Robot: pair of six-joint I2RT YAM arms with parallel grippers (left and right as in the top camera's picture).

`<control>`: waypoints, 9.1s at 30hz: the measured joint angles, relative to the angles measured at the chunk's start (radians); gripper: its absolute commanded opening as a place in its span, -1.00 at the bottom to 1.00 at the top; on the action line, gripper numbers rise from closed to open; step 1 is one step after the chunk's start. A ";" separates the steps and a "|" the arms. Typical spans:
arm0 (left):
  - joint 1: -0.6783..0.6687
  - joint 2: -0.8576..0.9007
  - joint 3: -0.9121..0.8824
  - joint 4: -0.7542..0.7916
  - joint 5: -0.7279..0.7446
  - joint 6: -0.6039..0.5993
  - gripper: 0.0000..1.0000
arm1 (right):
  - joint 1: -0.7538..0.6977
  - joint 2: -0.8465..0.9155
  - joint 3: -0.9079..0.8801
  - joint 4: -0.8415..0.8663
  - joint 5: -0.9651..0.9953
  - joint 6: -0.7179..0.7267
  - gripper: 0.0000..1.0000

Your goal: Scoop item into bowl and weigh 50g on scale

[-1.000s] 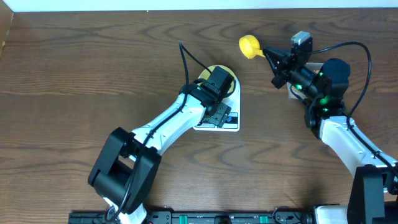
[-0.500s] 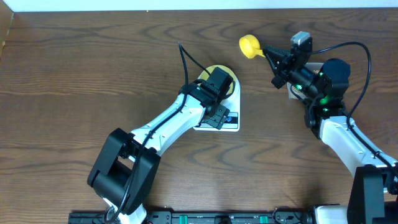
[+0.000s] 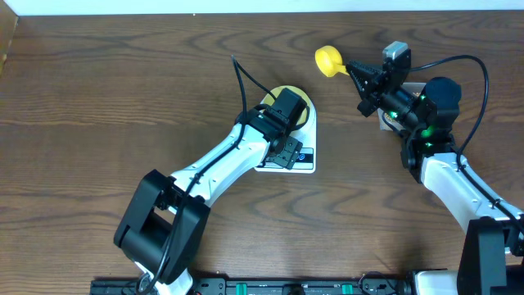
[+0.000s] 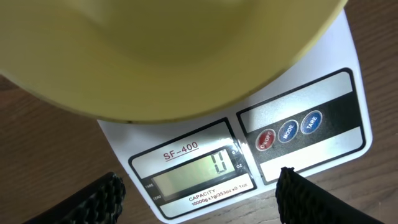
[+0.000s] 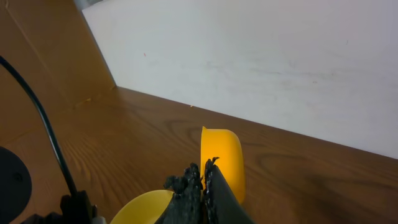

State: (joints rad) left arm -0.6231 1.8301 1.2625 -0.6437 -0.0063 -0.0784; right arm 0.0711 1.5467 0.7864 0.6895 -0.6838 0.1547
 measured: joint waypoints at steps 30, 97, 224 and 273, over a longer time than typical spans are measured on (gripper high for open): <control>0.075 -0.150 0.000 -0.072 0.072 0.062 0.58 | 0.000 0.000 0.000 0.000 0.000 -0.007 -0.98; 0.345 -0.322 -0.041 -0.115 0.443 0.532 0.60 | 0.000 0.000 0.000 0.002 0.003 -0.042 -0.98; 0.346 -0.322 -0.045 -0.055 0.427 0.550 0.72 | -0.071 0.001 0.429 -0.678 0.124 0.096 -0.97; 0.346 -0.322 -0.045 -0.055 0.427 0.550 0.71 | -0.100 0.044 0.541 -1.268 0.855 -0.167 -0.97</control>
State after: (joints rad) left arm -0.2771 1.5078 1.2175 -0.6987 0.4206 0.4717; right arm -0.0284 1.5906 1.3273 -0.5785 0.1711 -0.0124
